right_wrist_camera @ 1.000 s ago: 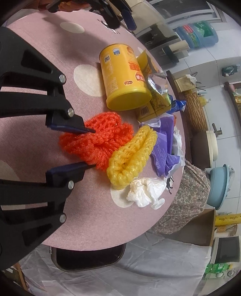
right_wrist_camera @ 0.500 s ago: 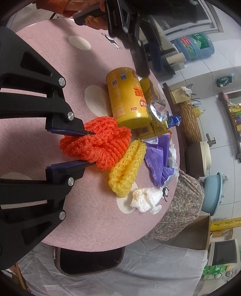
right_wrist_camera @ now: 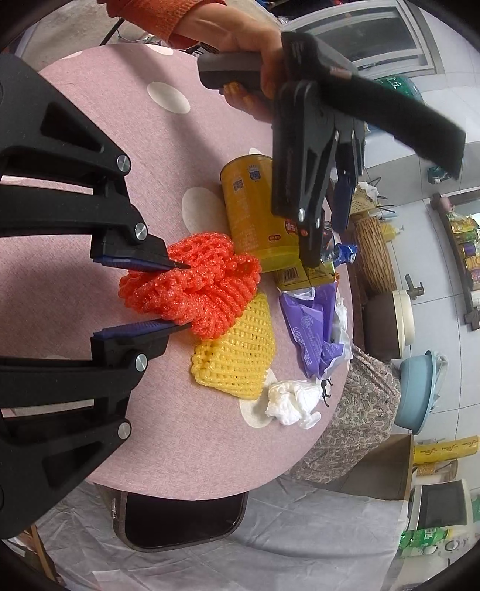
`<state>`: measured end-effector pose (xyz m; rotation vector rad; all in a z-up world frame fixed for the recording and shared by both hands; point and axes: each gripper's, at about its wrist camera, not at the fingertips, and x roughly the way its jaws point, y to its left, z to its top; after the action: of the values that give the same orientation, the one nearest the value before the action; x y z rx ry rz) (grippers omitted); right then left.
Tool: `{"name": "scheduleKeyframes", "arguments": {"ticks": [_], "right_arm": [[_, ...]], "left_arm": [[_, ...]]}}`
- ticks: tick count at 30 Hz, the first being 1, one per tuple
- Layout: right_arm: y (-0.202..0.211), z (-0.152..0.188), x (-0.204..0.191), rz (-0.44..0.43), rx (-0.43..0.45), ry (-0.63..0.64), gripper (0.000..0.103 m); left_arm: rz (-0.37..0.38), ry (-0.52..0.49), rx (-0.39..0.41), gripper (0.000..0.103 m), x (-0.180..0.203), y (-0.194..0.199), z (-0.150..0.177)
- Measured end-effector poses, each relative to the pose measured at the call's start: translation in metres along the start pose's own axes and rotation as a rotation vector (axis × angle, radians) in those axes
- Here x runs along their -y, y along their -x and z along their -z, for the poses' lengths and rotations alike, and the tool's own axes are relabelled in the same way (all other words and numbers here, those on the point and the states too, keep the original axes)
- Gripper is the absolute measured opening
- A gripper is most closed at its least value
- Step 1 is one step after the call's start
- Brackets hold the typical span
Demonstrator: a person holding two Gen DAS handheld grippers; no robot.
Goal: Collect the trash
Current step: 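Grasp the yellow snack box with the left gripper while the right holds the orange net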
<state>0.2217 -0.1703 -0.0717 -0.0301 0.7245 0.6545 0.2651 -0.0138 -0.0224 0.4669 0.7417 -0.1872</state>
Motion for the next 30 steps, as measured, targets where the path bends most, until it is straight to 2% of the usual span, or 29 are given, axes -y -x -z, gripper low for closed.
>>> {"name": "scheduleKeyframes", "arguments": {"ticks": [2,5,8,18,23,30], "right_arm": [[0.002,0.001,-0.001,0.004,0.006,0.008,0.025],[0.003,0.002,-0.003,0.004,0.018,0.022,0.025],[0.007,0.003,-0.006,0.005,0.043,0.04,0.025],[0.023,0.003,-0.009,0.001,0.135,0.062,0.025],[0.023,0.003,-0.004,-0.014,0.139,0.044,0.025],[0.037,0.005,0.005,-0.001,0.183,0.031,0.025]], "left_arm": [[0.011,0.011,-0.008,0.032,-0.002,0.0,0.0],[0.004,0.037,0.003,0.019,-0.008,0.004,0.0],[-0.004,0.075,0.033,0.012,-0.017,0.014,0.0],[-0.029,0.182,0.153,0.007,-0.047,0.058,0.007],[-0.044,0.2,0.202,0.007,-0.051,0.078,0.006],[0.01,0.217,0.282,0.006,-0.049,0.107,-0.014]]}}
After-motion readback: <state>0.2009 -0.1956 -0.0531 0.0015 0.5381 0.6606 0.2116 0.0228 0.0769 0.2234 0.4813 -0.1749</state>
